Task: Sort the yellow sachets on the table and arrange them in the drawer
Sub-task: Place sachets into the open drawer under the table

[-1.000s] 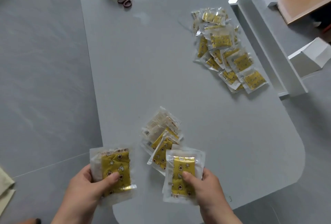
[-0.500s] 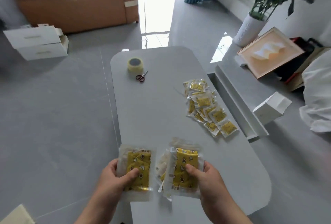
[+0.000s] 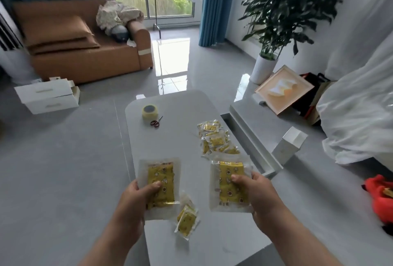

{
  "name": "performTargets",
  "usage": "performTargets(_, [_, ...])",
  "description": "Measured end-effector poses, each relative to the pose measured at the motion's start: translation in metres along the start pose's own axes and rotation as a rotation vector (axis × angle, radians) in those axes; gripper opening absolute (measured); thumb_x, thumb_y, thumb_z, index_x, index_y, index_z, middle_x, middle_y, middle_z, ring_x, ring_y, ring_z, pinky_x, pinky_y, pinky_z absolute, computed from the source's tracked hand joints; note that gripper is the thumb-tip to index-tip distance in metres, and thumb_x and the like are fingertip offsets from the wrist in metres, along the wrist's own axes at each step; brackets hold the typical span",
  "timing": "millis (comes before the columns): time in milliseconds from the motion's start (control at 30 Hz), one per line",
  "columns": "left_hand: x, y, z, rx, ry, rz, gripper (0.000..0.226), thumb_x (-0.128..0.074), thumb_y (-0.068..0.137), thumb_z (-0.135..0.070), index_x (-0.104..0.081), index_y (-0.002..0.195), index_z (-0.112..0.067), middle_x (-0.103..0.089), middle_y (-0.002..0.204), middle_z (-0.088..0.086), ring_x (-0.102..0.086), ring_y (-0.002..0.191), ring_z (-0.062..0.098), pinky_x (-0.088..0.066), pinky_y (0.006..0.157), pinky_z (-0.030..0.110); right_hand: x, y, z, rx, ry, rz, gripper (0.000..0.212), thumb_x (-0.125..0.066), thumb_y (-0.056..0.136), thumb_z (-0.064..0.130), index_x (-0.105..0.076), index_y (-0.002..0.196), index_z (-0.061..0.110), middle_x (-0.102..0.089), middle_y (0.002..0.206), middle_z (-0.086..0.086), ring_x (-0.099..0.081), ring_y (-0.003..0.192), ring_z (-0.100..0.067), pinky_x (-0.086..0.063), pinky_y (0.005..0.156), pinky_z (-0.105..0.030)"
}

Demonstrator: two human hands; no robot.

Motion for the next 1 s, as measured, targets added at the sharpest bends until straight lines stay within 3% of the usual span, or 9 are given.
performTargets(200, [-0.087, -0.055, 0.003, -0.042, 0.056, 0.127, 0.041, -0.076, 0.065, 0.003, -0.062, 0.103, 0.007, -0.073, 0.09, 0.024, -0.072, 0.073, 0.035, -0.06, 0.061, 0.046, 0.096, -0.043, 0.012, 0.085, 0.084, -0.027, 0.015, -0.062, 0.087, 0.002, -0.069, 0.1, 0.001, -0.075, 0.09, -0.021, -0.073, 0.08, -0.036, -0.058, 0.064, -0.043])
performTargets(467, [-0.204, -0.135, 0.062, 0.01, 0.064, 0.209, 0.03, -0.065, 0.072, 0.004, -0.062, 0.102, 0.011, -0.072, 0.083, 0.026, -0.071, 0.064, 0.034, -0.057, 0.05, 0.043, 0.245, -0.104, -0.003, 0.119, 0.156, -0.086, 0.014, -0.064, 0.085, -0.002, -0.07, 0.098, -0.005, -0.074, 0.088, -0.024, -0.072, 0.079, -0.038, -0.057, 0.065, -0.043])
performTargets(633, [-0.262, -0.167, 0.094, 0.06, 0.056, 0.269, 0.04, -0.067, 0.068, -0.001, -0.062, 0.106, 0.011, -0.072, 0.091, 0.027, -0.072, 0.07, 0.036, -0.058, 0.056, 0.045, 0.325, -0.144, 0.001, 0.132, 0.196, -0.139, 0.015, -0.064, 0.086, -0.002, -0.069, 0.099, -0.004, -0.075, 0.088, -0.023, -0.072, 0.08, -0.038, -0.057, 0.066, -0.044])
performTargets(800, [-0.324, -0.171, 0.102, 0.045, 0.081, 0.327, 0.03, -0.063, 0.076, 0.004, -0.061, 0.105, 0.011, -0.073, 0.086, 0.025, -0.072, 0.065, 0.033, -0.059, 0.052, 0.041, 0.391, -0.162, 0.01, 0.153, 0.229, -0.203, 0.013, -0.064, 0.085, -0.001, -0.069, 0.097, -0.004, -0.075, 0.087, -0.023, -0.073, 0.078, -0.038, -0.057, 0.063, -0.043])
performTargets(1000, [-0.405, -0.145, 0.113, 0.066, 0.061, 0.382, 0.043, -0.065, 0.066, -0.002, -0.061, 0.108, 0.008, -0.073, 0.092, 0.024, -0.072, 0.071, 0.034, -0.058, 0.055, 0.044, 0.45, -0.135, 0.025, 0.158, 0.254, -0.239, 0.014, -0.063, 0.087, 0.0, -0.069, 0.1, 0.0, -0.075, 0.09, -0.02, -0.074, 0.081, -0.036, -0.058, 0.064, -0.045])
Point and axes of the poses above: each hand's wrist, its own y-axis towards the middle knuckle, its own x-axis out of the back of the hand, z = x × y, the point moved 4 cm from there along y, towards the middle knuckle
